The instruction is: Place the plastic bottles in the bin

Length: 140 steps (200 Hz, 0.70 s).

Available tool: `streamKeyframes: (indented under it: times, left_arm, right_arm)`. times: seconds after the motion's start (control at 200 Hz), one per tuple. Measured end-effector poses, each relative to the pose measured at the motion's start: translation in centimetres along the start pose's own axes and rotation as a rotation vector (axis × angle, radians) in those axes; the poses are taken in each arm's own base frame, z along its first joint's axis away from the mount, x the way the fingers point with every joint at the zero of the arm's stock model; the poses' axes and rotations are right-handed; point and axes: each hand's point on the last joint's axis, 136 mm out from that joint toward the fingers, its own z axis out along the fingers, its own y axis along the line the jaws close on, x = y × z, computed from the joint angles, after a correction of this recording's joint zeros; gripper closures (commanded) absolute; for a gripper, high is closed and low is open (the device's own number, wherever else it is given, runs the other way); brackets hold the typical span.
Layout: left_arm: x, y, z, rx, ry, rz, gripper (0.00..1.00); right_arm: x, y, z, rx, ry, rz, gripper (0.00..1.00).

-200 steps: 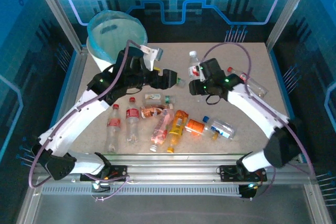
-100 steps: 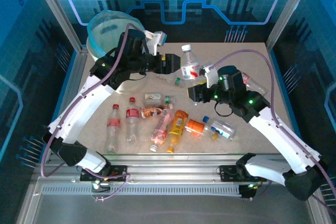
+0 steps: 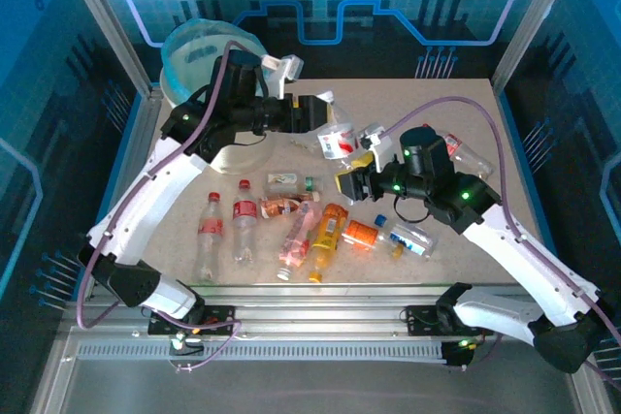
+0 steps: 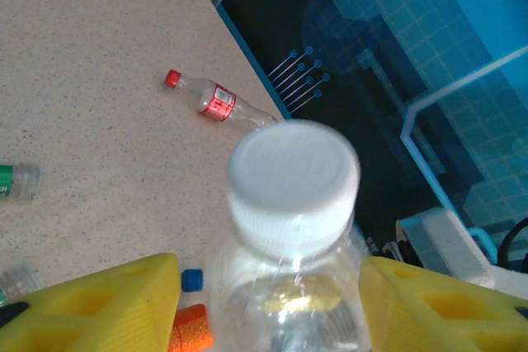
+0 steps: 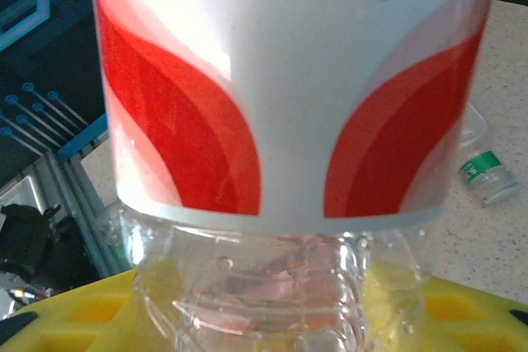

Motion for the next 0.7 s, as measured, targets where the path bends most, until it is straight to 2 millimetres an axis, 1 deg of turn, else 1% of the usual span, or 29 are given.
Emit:
streamKeyframes:
  times: [0.12, 0.225, 0.355, 0.395, 0.45, 0.53, 0.605, 0.645, 0.7]
  left_arm:
    - [-0.2, -0.3, -0.5, 0.006, -0.013, 0.007, 0.50]
    - [0.0, -0.3, -0.6, 0.003, -0.013, 0.003, 0.62]
    - [0.1, -0.1, -0.7, -0.002, -0.013, -0.005, 0.75]
    - [0.2, -0.1, -0.8, -0.004, -0.015, -0.004, 0.81]
    - [0.2, -0.2, -0.9, -0.004, -0.017, -0.003, 0.87]
    - [0.1, -0.3, -1.3, -0.010, -0.028, 0.006, 0.92]
    - [-0.2, -0.2, -1.8, -0.027, -0.052, 0.019, 1.00]
    - [-0.5, -0.2, -2.2, -0.038, -0.067, 0.028, 1.00]
    - [-0.9, 0.0, -2.8, -0.061, -0.096, 0.041, 1.00]
  right_arm:
    - [0.4, 1.4, 0.3, -0.049, 0.019, -0.038, 0.43]
    - [0.8, 2.0, 0.5, -0.072, 0.033, -0.056, 0.43]
    - [1.1, 2.0, 0.7, -0.072, 0.045, -0.063, 0.40]
    - [1.1, 2.1, 0.7, -0.071, 0.046, -0.066, 0.39]
    - [1.1, 2.1, 0.7, -0.068, 0.047, -0.070, 0.33]
    - [0.9, 2.3, 0.5, -0.062, 0.048, -0.069, 0.19]
    - [0.6, 2.2, 0.3, -0.043, 0.045, -0.067, 0.07]
    - [0.4, 2.0, 0.1, -0.025, 0.039, -0.062, 0.02]
    - [-0.1, 1.5, -0.2, 0.014, 0.028, -0.047, 0.00]
